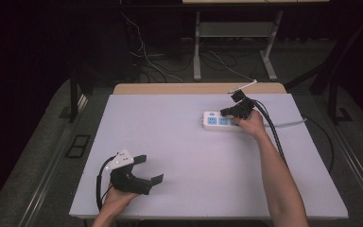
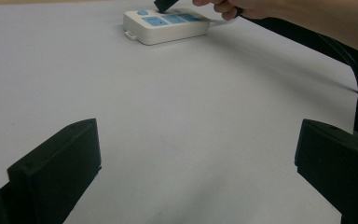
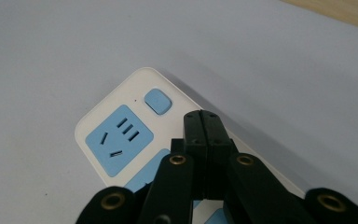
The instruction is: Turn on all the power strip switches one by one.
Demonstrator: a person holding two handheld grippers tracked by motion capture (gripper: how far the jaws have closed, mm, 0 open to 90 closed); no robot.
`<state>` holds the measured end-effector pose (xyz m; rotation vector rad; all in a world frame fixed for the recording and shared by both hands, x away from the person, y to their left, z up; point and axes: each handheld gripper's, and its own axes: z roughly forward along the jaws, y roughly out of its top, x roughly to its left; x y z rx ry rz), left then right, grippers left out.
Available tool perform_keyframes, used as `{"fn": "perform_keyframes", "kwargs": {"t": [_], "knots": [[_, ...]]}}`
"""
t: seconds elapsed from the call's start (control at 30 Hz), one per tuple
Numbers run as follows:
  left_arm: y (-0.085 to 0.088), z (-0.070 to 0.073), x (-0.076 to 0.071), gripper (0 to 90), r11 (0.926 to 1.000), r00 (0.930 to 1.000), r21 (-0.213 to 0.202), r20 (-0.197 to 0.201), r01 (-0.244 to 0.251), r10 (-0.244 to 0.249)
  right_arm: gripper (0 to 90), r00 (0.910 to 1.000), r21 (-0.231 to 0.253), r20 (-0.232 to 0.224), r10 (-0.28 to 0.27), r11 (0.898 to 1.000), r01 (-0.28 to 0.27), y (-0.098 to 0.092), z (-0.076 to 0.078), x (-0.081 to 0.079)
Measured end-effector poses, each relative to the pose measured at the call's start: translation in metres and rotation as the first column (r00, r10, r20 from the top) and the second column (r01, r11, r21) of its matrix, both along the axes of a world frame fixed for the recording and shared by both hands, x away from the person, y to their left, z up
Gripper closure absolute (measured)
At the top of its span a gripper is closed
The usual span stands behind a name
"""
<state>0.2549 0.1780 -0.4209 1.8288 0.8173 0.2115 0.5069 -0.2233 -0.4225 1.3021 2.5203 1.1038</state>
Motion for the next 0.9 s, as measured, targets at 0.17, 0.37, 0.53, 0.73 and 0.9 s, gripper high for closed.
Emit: {"fn": "perform_keyframes", "kwargs": {"t": [0.17,0.37,0.53,0.73,0.9], "knots": [[0.000,0.000,-0.001,0.0,1.0000,1.0000,-0.002,0.002,0.000,0.000,90.0,1.0000,-0.022,-0.006,0.001,1.000,-0.001,0.001,0.003,0.000],[0.000,0.000,0.000,0.0,1.0000,1.0000,0.000,0.001,0.000,0.000,90.0,0.9999,-0.016,0.003,0.011,1.000,-0.011,0.001,0.008,-0.002],[-0.003,0.000,-0.001,0.0,1.0000,1.0000,0.001,0.002,0.006,-0.006,90.0,0.9996,0.004,0.023,0.019,1.000,-0.019,0.002,0.019,-0.005],[-0.003,0.001,-0.001,0.0,0.9999,1.0000,-0.012,0.002,0.009,-0.009,90.0,0.9994,0.046,0.029,0.019,0.999,-0.020,0.000,0.030,-0.005],[-0.003,0.001,-0.001,0.0,0.9999,0.9999,-0.009,-0.001,0.010,-0.010,90.0,0.9989,0.043,0.038,0.025,0.999,-0.027,0.005,0.040,-0.003]]}}
